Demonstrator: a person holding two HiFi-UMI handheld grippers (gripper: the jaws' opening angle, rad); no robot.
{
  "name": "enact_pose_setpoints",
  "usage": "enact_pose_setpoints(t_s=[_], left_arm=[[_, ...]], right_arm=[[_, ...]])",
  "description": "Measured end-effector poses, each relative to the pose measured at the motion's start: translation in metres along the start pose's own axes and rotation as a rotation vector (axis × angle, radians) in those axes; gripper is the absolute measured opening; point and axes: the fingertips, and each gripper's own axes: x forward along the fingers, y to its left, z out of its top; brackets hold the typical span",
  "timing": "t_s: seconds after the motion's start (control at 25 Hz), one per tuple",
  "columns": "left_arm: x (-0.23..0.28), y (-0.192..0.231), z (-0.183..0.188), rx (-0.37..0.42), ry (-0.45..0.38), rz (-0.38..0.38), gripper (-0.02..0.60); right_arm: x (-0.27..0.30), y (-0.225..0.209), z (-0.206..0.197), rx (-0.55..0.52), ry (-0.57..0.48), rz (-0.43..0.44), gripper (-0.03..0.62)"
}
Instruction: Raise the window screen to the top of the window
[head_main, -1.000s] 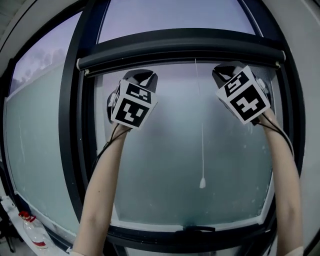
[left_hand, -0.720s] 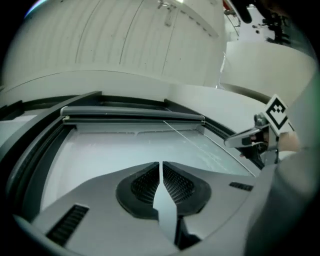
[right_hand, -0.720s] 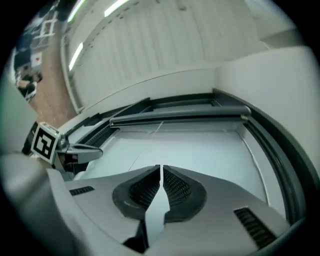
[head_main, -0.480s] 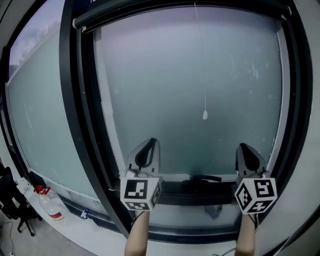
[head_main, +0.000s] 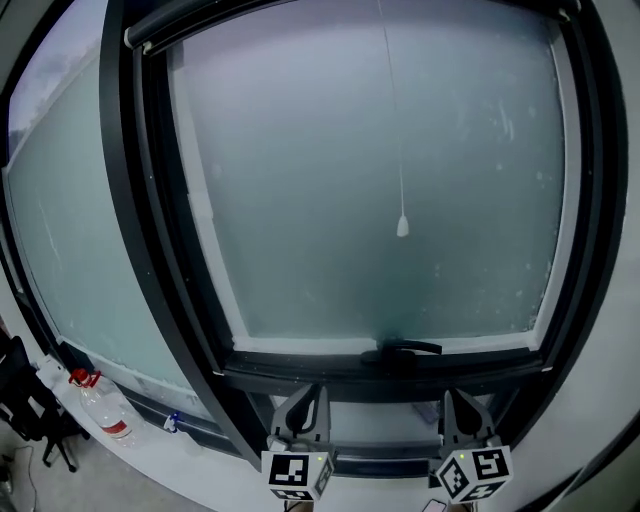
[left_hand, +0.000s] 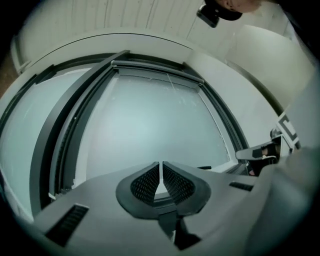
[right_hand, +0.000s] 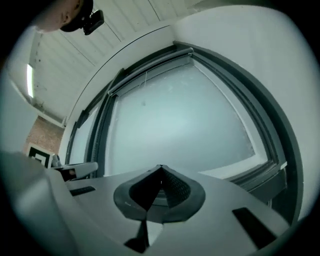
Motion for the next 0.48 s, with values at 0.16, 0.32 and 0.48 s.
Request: enact_pose_setpoints(t_s=[0.16, 0.32, 0.48], left_arm=[[-0.014, -0.015, -0.01, 0.1, 0.054, -0.03, 0.023], [-0.039, -0.015, -0.012, 0.136, 0.082, -0.049, 0.023], [-0.079, -0.007, 0.0, 0.129, 0.065, -0.067, 0.023]], right_arm=[[-0.019, 0.003, -0.029, -0.053, 0.079, -0.032, 0.005], [-0.037, 0.025, -0.027, -0.036, 0.06, -0.031, 0.005], [-0.071, 0.061, -0.011, -0.098, 0.048, -0.029, 0.005]])
